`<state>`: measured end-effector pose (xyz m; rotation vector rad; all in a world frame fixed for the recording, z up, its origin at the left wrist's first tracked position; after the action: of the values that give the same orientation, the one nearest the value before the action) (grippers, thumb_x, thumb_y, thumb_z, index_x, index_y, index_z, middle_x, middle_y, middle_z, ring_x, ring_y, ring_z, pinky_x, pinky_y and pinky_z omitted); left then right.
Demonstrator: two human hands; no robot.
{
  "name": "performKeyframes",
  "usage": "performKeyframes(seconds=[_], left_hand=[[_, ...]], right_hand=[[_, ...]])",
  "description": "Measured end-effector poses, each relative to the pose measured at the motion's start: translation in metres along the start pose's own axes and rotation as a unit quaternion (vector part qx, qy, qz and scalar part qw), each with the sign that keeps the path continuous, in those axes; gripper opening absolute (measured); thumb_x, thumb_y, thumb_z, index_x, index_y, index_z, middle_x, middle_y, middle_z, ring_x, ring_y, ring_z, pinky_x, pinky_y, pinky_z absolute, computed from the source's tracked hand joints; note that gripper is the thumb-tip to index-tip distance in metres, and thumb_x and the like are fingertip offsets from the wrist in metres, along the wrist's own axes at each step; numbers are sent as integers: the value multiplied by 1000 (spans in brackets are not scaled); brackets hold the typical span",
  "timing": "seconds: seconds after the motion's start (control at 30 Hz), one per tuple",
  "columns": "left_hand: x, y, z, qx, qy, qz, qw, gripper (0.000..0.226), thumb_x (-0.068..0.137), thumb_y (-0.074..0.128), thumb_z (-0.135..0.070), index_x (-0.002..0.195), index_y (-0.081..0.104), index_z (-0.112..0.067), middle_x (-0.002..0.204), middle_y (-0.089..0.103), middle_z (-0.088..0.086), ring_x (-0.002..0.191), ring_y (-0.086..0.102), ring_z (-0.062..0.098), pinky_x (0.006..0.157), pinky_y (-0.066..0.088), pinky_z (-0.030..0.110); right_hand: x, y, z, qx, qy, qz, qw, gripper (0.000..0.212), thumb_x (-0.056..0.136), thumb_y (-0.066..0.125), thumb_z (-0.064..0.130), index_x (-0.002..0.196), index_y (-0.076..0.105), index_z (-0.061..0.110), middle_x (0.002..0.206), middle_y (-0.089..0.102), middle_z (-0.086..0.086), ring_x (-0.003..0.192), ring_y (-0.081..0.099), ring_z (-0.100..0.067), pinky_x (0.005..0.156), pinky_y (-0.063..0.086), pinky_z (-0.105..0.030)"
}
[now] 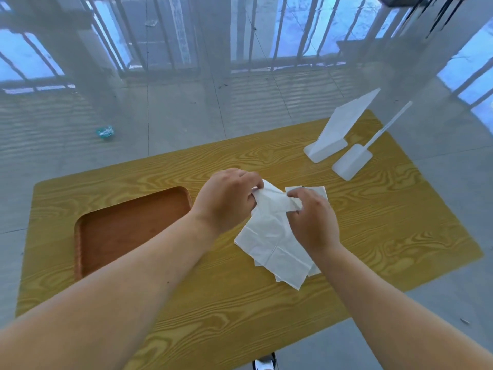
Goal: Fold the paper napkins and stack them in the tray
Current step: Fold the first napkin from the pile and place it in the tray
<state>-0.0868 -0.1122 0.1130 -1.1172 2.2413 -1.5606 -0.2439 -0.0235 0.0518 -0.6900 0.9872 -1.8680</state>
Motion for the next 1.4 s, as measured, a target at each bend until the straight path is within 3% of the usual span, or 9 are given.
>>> performKeyframes(seconds=[0.1, 0.27, 0.53, 0.73, 0.97, 1.1, 1.2, 1.3, 1.4], left_hand=[[-2, -30, 16, 12, -13, -38, 999, 14, 86, 79, -10, 100, 77, -11, 97, 80, 4, 94, 74, 30, 81, 51, 35], [-31, -41, 49, 39, -30, -46, 998, 13, 91, 74, -13, 104, 76, -11, 109, 80, 3, 104, 73, 28, 87, 58, 46], [-131, 45, 95, 65, -79, 130, 986, 26, 72, 84, -7, 96, 80, -16, 110, 80, 2, 103, 74, 31, 88, 58, 47], [-183, 86, 96, 101, -71, 222, 967, 55, 77, 81, -39, 128, 71, -22, 139, 68, 2, 129, 63, 26, 111, 49, 51], [-186, 94, 61, 114, 64, 175, 976, 7, 85, 75, -28, 89, 76, -22, 101, 76, -3, 96, 73, 22, 88, 59, 39], [-180, 95, 63, 96, 33, 172, 980, 25, 97, 50, -30, 87, 73, -23, 90, 72, -7, 86, 68, 19, 80, 56, 37], [-175, 93, 62, 80, 3, 172, 982, 29, 99, 46, -34, 88, 71, -23, 85, 71, -7, 79, 66, 19, 74, 55, 38], [-169, 91, 54, 66, -11, 154, 986, 28, 97, 50, -35, 86, 71, -21, 78, 70, -5, 71, 64, 20, 65, 53, 39], [-163, 93, 41, 46, -11, 149, 988, 22, 96, 57, -33, 88, 72, -19, 76, 70, -3, 67, 64, 21, 62, 52, 40]], right_hand=[[19, -22, 15, 4, -22, -58, 998, 28, 89, 64, 3, 113, 75, 13, 107, 77, -1, 100, 69, -23, 77, 43, -21], [14, -31, 62, -31, -192, -97, 976, 19, 89, 71, 4, 107, 76, 10, 102, 77, -4, 99, 69, -29, 85, 55, -37], [-66, 64, 53, -125, -336, 54, 932, 16, 79, 77, 7, 93, 77, 14, 93, 76, -2, 85, 69, -30, 73, 57, -41], [-100, 108, 25, -163, -331, 148, 918, 11, 88, 71, 11, 96, 77, 16, 93, 74, -1, 85, 66, -27, 74, 56, -41], [-104, 113, 16, -158, -304, 169, 924, 8, 92, 67, 20, 96, 73, 18, 92, 68, 1, 84, 61, -23, 76, 55, -39], [-106, 112, 21, -138, -291, 172, 931, 18, 90, 66, 33, 95, 70, 17, 87, 63, 2, 80, 58, -21, 72, 55, -37], [-112, 115, 26, -131, -278, 185, 933, 29, 88, 64, 46, 94, 68, 18, 82, 60, 4, 75, 55, -19, 69, 54, -33], [-119, 124, 28, -134, -242, 216, 937, 50, 84, 66, 57, 116, 67, 18, 93, 63, 4, 83, 58, -18, 74, 54, -32], [-120, 130, 29, -129, -202, 218, 946, 54, 83, 72, 51, 126, 65, 19, 97, 64, 3, 86, 59, -21, 76, 55, -34]])
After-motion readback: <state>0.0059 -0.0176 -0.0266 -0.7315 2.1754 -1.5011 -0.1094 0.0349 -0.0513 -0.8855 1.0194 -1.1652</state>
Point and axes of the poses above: each hand's wrist, its own x-axis towards the middle knuckle, its own y-axis out of the palm, z = x × y, the point moved 10 cm from there along x, towards the middle knuckle
